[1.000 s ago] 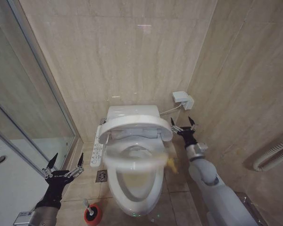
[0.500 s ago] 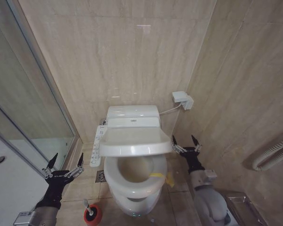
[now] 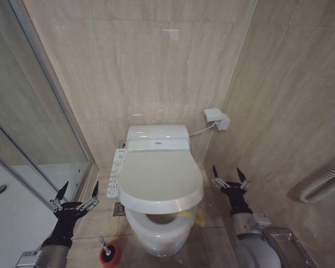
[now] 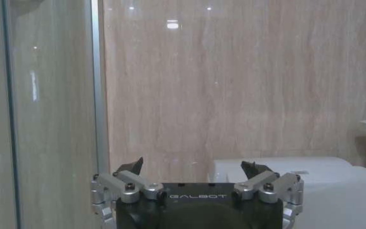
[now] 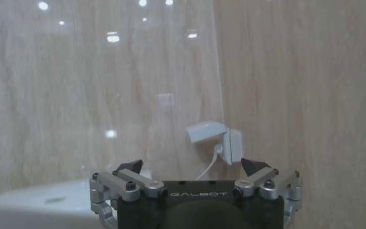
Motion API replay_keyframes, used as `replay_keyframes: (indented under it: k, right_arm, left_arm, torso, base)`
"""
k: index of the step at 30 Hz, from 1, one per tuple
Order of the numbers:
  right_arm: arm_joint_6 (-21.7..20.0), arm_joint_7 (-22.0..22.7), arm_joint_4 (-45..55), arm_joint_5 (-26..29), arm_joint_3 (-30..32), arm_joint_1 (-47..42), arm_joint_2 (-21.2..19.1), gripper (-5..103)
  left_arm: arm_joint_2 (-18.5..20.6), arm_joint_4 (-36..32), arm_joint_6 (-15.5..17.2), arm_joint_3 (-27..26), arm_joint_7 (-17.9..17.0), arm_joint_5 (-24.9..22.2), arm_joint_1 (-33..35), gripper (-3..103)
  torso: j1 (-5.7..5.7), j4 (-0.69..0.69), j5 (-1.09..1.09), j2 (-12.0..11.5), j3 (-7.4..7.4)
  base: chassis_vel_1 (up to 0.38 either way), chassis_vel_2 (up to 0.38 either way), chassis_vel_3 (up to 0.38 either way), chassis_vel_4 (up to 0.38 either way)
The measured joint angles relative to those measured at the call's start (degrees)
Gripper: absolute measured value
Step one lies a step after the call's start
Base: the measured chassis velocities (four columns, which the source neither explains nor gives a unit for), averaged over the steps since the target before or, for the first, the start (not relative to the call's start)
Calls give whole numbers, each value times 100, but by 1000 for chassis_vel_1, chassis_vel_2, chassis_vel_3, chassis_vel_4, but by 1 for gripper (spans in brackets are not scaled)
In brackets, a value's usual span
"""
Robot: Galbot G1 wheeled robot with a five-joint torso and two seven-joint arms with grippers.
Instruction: Open the toilet lid, clean the toilet bowl with a toilet brush, close the toilet lid, and flush.
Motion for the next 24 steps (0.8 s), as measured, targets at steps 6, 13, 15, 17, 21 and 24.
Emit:
replay_keyframes:
  k: [6, 13, 15, 17, 21, 24]
  right_arm:
    - [-13, -7, 260, -168, 13, -130, 216, 100]
    - [-31, -68, 465, -315, -41, -249, 369, 100]
    - [-43, -82, 481, -340, -58, -257, 383, 100]
    - [-64, -102, 485, -394, -99, -254, 406, 100]
    - [-76, -131, 427, -445, -132, -198, 424, 100]
    - [-75, -143, 380, -466, -147, -177, 407, 100]
  left_arm:
    - [0, 0, 0, 0, 0, 0, 0, 100]
    - [0, 0, 0, 0, 0, 0, 0, 100]
    - [0, 0, 0, 0, 0, 0, 0, 100]
    - [0, 0, 0, 0, 0, 0, 0, 100]
    - [0, 0, 0, 0, 0, 0, 0, 100]
    - [0, 0, 0, 0, 0, 0, 0, 100]
  torso:
    - [0, 1, 0, 0, 0]
    - [0, 0, 0, 0, 0]
    - [0, 0, 0, 0, 0]
    - [0, 0, 0, 0, 0]
    - [0, 1, 1, 0, 0]
    - [0, 1, 1, 0, 0]
  base:
    - [0, 0, 0, 0]
    - [0, 0, 0, 0]
    - [0, 0, 0, 0]
    - [0, 0, 0, 0]
    - [0, 0, 0, 0]
    - [0, 0, 0, 0]
